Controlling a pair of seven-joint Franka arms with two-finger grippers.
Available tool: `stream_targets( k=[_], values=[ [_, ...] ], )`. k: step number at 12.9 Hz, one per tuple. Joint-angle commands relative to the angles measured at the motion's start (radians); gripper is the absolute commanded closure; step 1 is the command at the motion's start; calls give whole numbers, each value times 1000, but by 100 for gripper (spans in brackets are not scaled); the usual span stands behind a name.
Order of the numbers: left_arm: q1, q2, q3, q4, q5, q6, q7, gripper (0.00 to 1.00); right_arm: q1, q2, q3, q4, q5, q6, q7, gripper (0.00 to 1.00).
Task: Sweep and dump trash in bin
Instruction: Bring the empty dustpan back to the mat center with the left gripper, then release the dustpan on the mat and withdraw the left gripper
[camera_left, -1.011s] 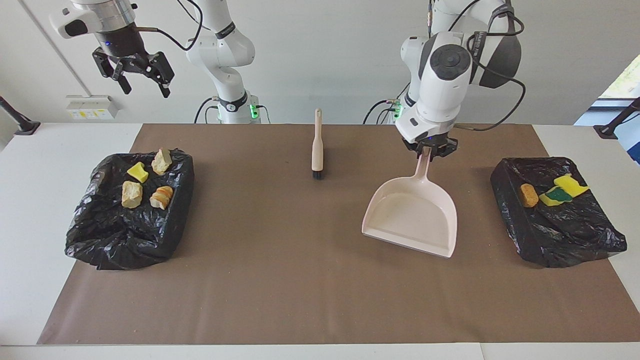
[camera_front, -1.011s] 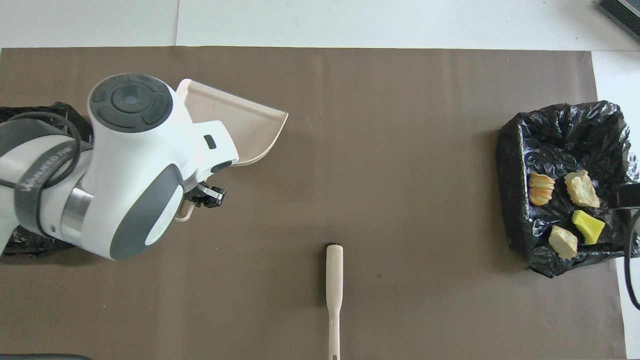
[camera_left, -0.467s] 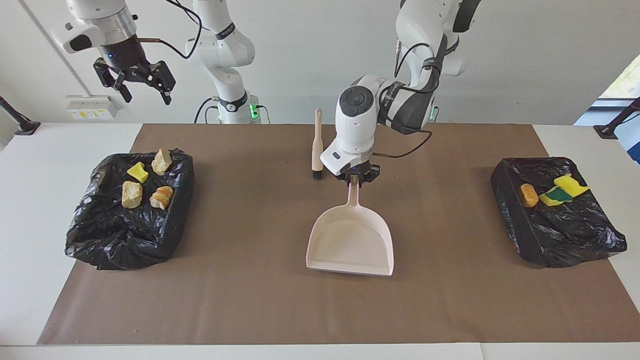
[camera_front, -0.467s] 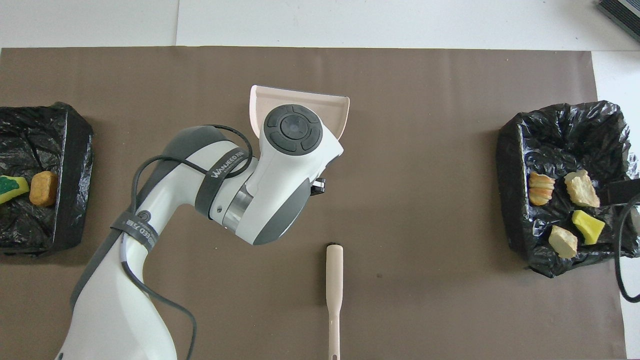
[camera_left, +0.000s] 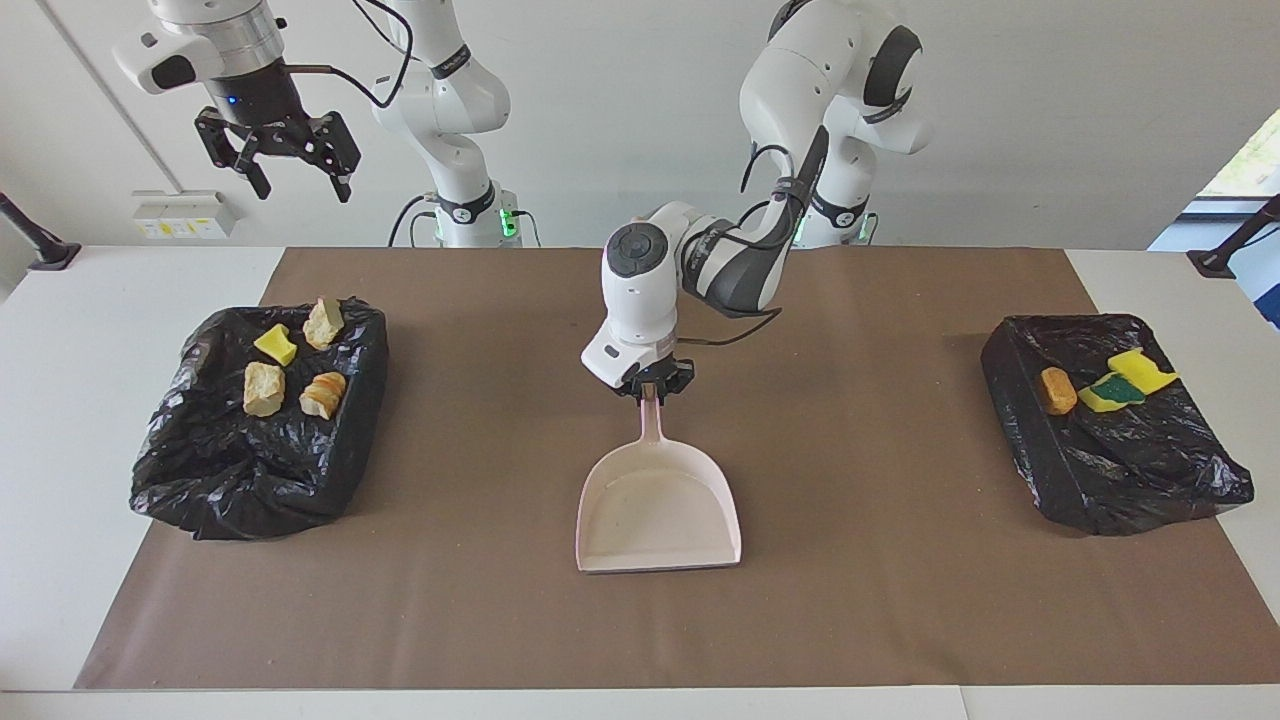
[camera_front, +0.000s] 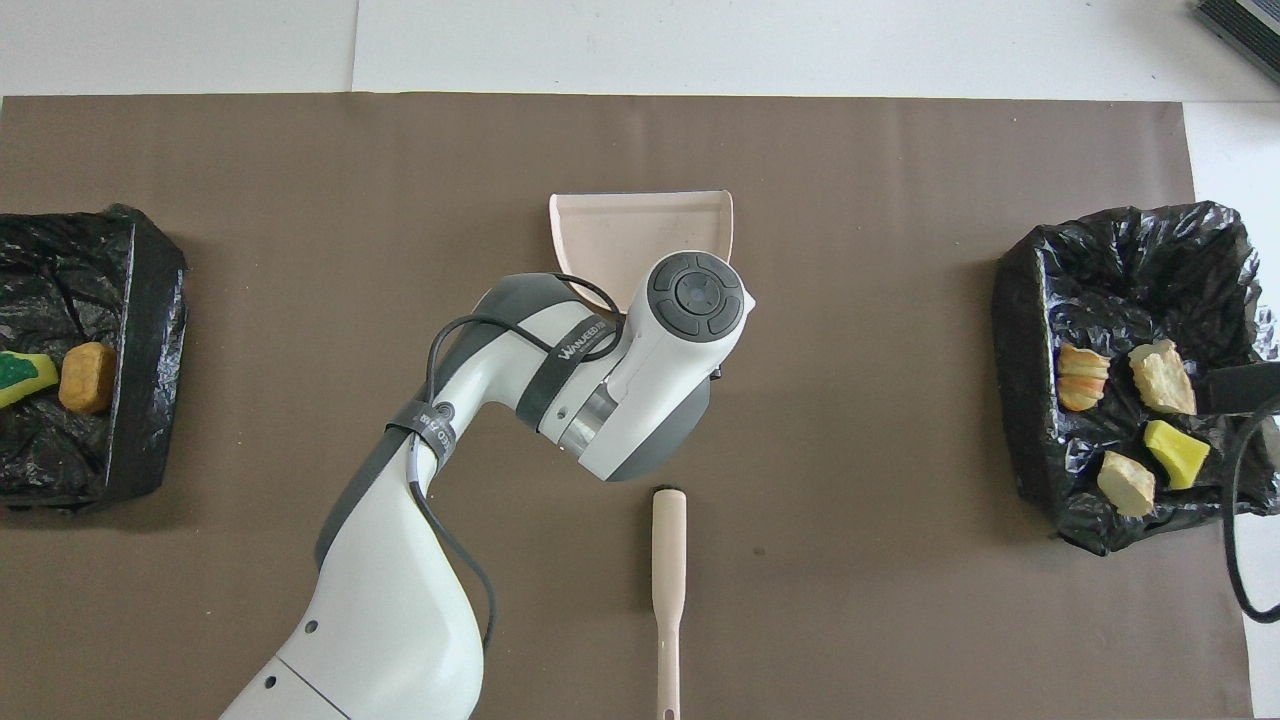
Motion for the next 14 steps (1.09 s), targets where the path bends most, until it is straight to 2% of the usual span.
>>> stream_targets(
  k=[1,2,4,6,7,11,14],
  values=[
    [-9,-3,18,17,-63,32,-7,78,-5,-10,5,4,-3,-13,-28,0],
    [-12,-6,18,0,-63,47,-7,50,-5,-11,5,6,-3,-14,-28,0],
    [-12,-9,18,-11,-55,46,-3,2,-5,-11,5,6,-3,-14,-28,0],
    [-3,-20,26,-12,-47,31,-4,0,-5,-11,5,6,-3,-14,-28,0],
    [8,-64,29,-34,-46,15,4,0,-5,-11,5,6,-3,-14,-28,0],
    [113,-344,49,-238,-43,-2,166,0,-5,-19,5,6,-3,-14,-28,0],
    [237,-496,49,-267,25,-112,361,0,-5,-19,5,6,-3,-14,-28,0]
  ],
)
